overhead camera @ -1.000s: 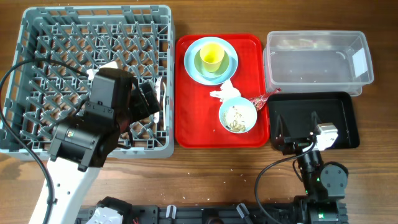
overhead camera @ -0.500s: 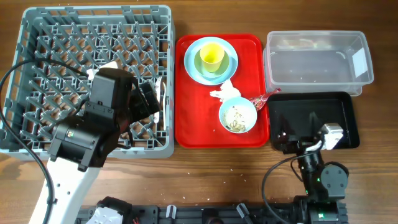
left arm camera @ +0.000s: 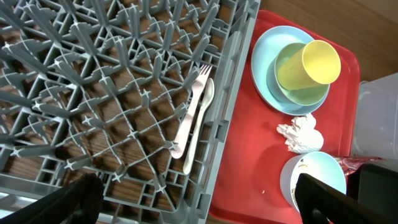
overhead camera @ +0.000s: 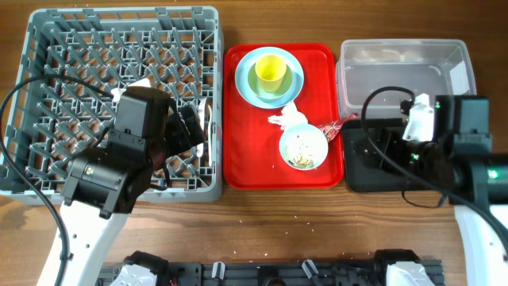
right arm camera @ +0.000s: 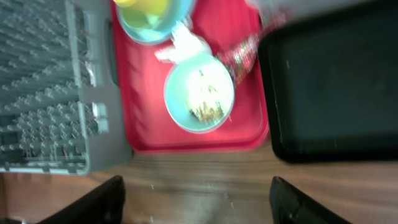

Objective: Sort waste into correct bins and load items into the dishwasher rack
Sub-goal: 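Move the right gripper to the light-blue rice bowl and grasp its rim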

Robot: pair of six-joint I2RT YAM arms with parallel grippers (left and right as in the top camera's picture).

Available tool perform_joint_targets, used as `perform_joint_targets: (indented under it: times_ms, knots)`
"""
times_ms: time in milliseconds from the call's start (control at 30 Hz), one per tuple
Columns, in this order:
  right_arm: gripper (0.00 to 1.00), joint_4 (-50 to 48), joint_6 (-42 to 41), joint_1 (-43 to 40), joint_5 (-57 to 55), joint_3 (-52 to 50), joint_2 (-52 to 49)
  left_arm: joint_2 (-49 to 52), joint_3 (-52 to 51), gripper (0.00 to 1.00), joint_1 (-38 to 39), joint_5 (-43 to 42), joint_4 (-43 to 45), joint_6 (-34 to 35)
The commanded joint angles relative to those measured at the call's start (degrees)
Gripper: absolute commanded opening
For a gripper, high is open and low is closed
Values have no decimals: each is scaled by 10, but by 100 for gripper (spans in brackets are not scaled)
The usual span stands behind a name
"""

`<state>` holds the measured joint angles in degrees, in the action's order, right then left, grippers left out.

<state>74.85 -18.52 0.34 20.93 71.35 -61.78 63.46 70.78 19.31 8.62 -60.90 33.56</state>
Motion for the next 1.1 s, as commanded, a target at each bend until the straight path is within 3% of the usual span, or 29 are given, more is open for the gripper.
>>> perform_joint_targets:
  times_ms: [0, 133, 233, 367, 467, 667, 767, 867, 967, 1067]
  knots:
    - [27, 6, -10, 38, -7, -2, -19, -3, 6, 100, -5, -3, 2, -1]
    - [35, 2, -26, 117, -94, -55, -18, -3, 6, 100, -5, -3, 2, -1]
    - [40, -61, -30, 156, -124, -140, -18, -3, 6, 100, -5, -3, 2, -1]
    - [41, -156, -57, 162, -124, -221, -18, -3, 6, 100, -5, -3, 2, -1]
    - [50, -212, -62, 162, -138, -257, -19, -3, 6, 100, -5, -3, 2, -1]
    - [51, -268, -99, 162, -209, -287, -38, -3, 6, 100, -5, -3, 2, -1]
    - [51, -388, -63, 170, 2, -287, -74, -3, 6, 100, -5, -3, 2, -1]
    - [52, -479, -55, 224, 1, -287, -122, -3, 6, 100, -5, -3, 2, -1]
    - [53, -553, -54, 285, -78, -287, -189, -3, 6, 100, -5, -3, 2, -1]
    - [53, -599, -56, 324, -59, -287, -230, -3, 6, 100, -5, -3, 2, -1]
